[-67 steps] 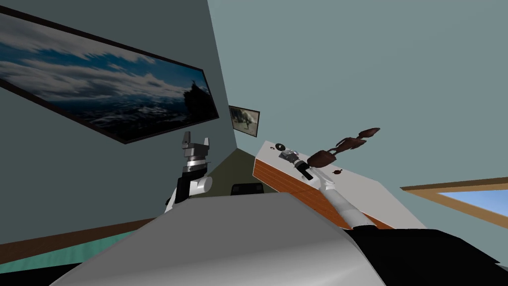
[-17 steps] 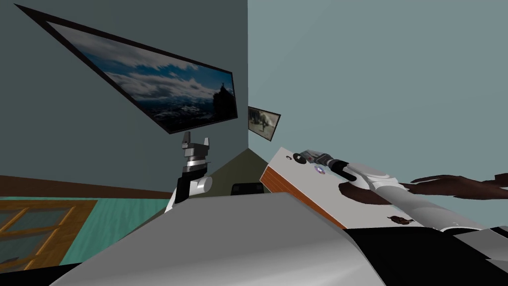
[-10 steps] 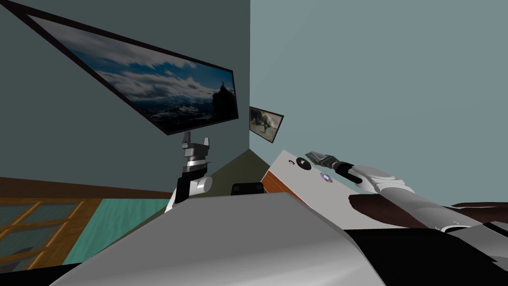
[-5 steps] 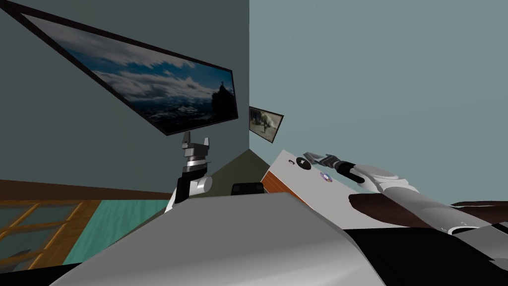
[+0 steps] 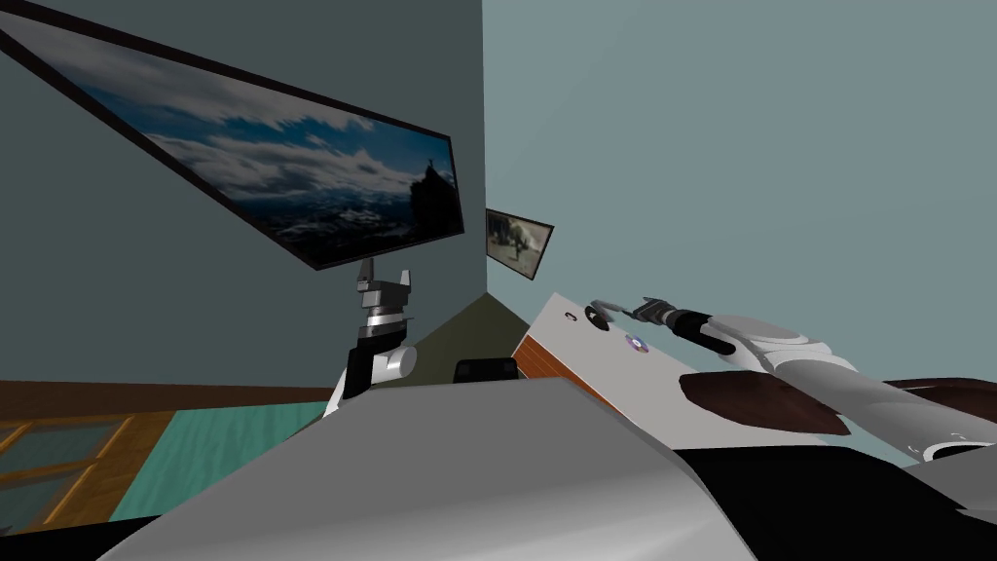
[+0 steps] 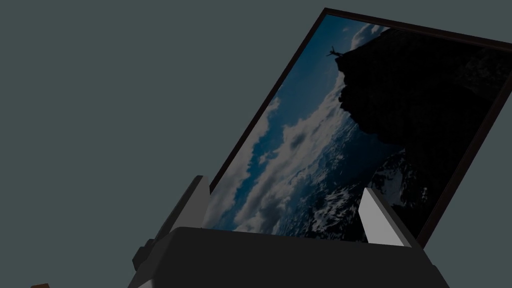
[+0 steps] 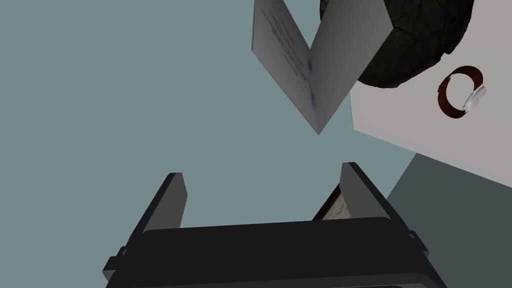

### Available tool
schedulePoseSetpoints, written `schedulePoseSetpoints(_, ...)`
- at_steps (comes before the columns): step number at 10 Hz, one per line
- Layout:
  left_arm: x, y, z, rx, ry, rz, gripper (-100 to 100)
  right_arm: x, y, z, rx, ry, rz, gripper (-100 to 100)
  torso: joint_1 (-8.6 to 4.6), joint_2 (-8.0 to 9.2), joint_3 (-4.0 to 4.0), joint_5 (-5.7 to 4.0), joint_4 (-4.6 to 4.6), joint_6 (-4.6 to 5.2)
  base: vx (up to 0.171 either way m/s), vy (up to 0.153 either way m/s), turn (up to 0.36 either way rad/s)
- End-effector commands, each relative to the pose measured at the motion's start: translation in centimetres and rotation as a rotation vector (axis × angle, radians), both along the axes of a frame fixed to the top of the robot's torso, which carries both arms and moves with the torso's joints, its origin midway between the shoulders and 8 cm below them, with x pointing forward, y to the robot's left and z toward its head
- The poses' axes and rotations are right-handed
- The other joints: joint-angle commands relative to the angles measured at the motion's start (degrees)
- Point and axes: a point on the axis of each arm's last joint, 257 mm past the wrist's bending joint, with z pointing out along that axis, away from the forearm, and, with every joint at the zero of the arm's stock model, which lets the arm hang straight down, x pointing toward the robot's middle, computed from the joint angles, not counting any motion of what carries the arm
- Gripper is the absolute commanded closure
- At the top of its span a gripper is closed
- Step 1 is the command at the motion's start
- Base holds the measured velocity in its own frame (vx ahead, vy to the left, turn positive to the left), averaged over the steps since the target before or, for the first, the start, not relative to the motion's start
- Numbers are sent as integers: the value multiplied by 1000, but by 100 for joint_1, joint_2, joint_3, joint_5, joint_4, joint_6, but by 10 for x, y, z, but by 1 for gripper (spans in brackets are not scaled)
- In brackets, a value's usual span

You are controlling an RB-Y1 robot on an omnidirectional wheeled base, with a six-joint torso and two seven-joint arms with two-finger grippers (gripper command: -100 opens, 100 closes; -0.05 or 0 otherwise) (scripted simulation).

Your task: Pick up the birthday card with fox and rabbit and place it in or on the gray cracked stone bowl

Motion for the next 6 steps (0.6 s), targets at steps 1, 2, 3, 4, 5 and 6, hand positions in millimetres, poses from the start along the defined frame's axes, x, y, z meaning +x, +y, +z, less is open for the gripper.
schedulePoseSetpoints(1, 0, 0, 0, 0, 0, 0, 0, 0, 0, 0, 0, 0, 0, 0, 0, 0, 0, 0, 0, 0, 0, 0, 0)
schedulePoseSetpoints(2, 0, 0, 0, 0, 0, 0, 0, 0, 0, 0, 0, 0, 0, 0, -3, 2, 1, -1, 1, 0, 0, 0, 0)
schedulePoseSetpoints(3, 0, 0, 0, 0, 0, 0, 0, 0, 0, 0, 0, 0, 0, 0, -4, 3, 2, -1, 1, 0, 0, 0, 0)
schedulePoseSetpoints(4, 0, 0, 0, 0, 0, 0, 0, 0, 0, 0, 0, 0, 0, 0, -5, 3, 2, -1, 1, 0, 0, 0, 0)
schedulePoseSetpoints(5, 0, 0, 0, 0, 0, 0, 0, 0, 0, 0, 0, 0, 0, 0, -5, 3, 2, -1, 1, 0, 0, 0, 0)
schedulePoseSetpoints(6, 0, 0, 0, 0, 0, 0, 0, 0, 0, 0, 0, 0, 0, 0, -5, 3, 2, -1, 1, 0, 0, 0, 0)
